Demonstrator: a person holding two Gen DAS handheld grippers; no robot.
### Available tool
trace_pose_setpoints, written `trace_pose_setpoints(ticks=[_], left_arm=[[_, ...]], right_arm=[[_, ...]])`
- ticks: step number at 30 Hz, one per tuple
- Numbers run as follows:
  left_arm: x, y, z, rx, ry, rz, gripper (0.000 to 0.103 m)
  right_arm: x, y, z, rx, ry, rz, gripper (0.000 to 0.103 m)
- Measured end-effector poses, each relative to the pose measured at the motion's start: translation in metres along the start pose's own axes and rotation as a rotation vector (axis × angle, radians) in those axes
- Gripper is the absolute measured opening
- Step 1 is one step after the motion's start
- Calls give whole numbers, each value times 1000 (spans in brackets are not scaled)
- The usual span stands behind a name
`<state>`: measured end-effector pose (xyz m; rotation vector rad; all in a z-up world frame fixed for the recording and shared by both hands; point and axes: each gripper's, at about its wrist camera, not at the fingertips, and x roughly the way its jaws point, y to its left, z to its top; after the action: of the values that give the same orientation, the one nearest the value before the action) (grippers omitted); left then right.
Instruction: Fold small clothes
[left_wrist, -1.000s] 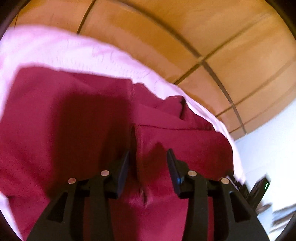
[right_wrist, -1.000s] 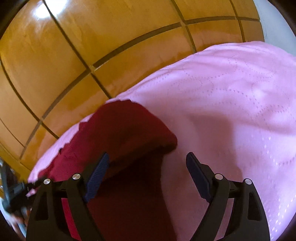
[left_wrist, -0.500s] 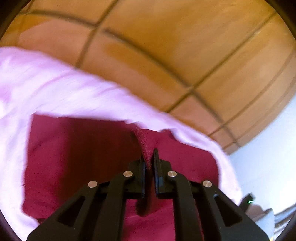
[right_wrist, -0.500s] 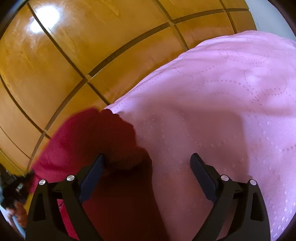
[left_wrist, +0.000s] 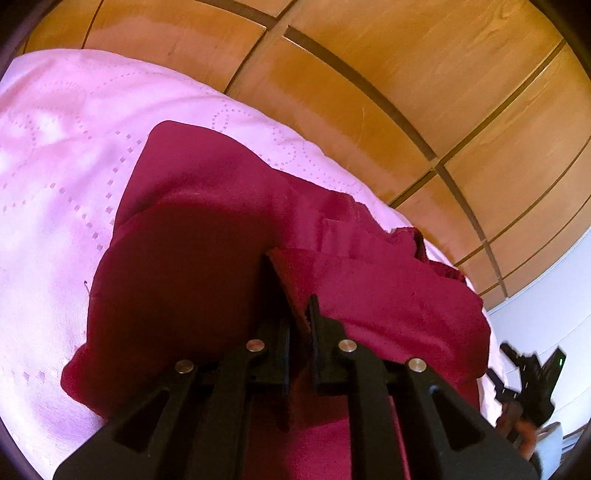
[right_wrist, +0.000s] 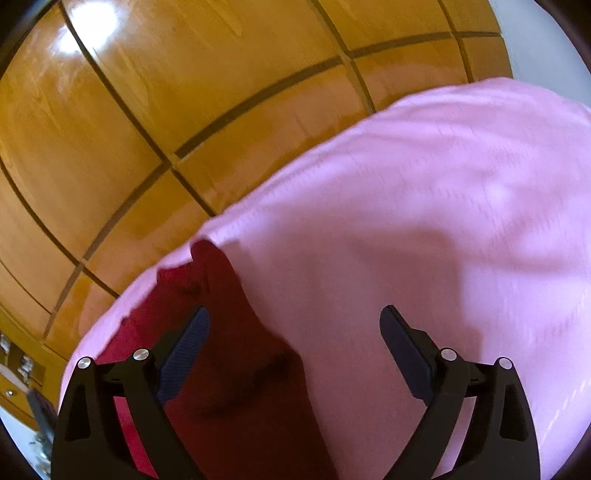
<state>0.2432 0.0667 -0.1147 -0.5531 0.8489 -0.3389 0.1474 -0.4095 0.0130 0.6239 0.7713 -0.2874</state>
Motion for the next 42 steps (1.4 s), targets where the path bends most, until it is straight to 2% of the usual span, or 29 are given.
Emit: trace_pose_setpoints(ticks=[2,3,5,7,9,11,12,15,16,17,19,21,24,25,28,32,34,35,36,37,39,40,42], left_arm=[[-3,3,-1,-6,-5,-10,9],[-3,4,-1,-10,-7,-15,9],[-3,5,-1,-15,-6,-21,9],[-3,6,-1,-19,-9,-23,9],[-3,5,-2,-17,-13,-18,9],[-4,6,-3,-19,-16,-18,9],[-5,8,-3,-25,-21,-21,9],[-5,10,-4,-35,-25,-29,9],[-5,10,-4,-35,-25,-27,8],[-4,10,-4,-36,-24,-29,8],[-3,12,-3,-44,-22,-38,8],[-2,14,-3,-51,-20,-47,8],[-2,14,-4,-53,-19,-51,9],[-2,13,-4,-53,-20,-51,9],[-3,12,-4,-51,-24,-50,9],[-4,12,-5,-50,-31,-45,9],[-4,12,-5,-48,-30,-43,9],[-4,12,-5,-48,-30,-43,9],[-5,12,-5,-48,-30,-43,9],[-5,12,-5,-48,-30,-44,9],[-5,13,-5,-52,-31,-49,9],[-5,13,-5,-53,-31,-52,9],[-5,14,-5,-59,-32,-62,9]], right_arm=[[11,16,24,-31,43,-22,93],[24,32,35,-101,97,-69,93],[41,53,44,-206,134,-149,93],[57,69,49,-273,152,-143,93],[76,82,47,-323,217,-136,93],[106,92,35,-424,297,-230,86],[112,91,32,-441,293,-256,75],[123,65,43,-352,186,-374,75],[126,52,49,-323,147,-473,71],[128,41,52,-297,144,-521,71],[122,16,58,-165,160,-406,71],[108,12,60,-148,136,-354,71],[71,5,56,-109,64,-240,82],[63,6,54,-101,50,-221,83],[56,12,49,-97,79,-128,83],[64,43,57,-118,94,-62,83],[75,70,59,-193,107,-85,83],[87,88,58,-269,131,-133,83],[101,103,56,-339,158,-187,80],[112,110,53,-385,176,-223,65],[133,111,47,-426,229,-317,44],[139,106,46,-417,247,-333,29],[149,94,48,-341,274,-305,14]])
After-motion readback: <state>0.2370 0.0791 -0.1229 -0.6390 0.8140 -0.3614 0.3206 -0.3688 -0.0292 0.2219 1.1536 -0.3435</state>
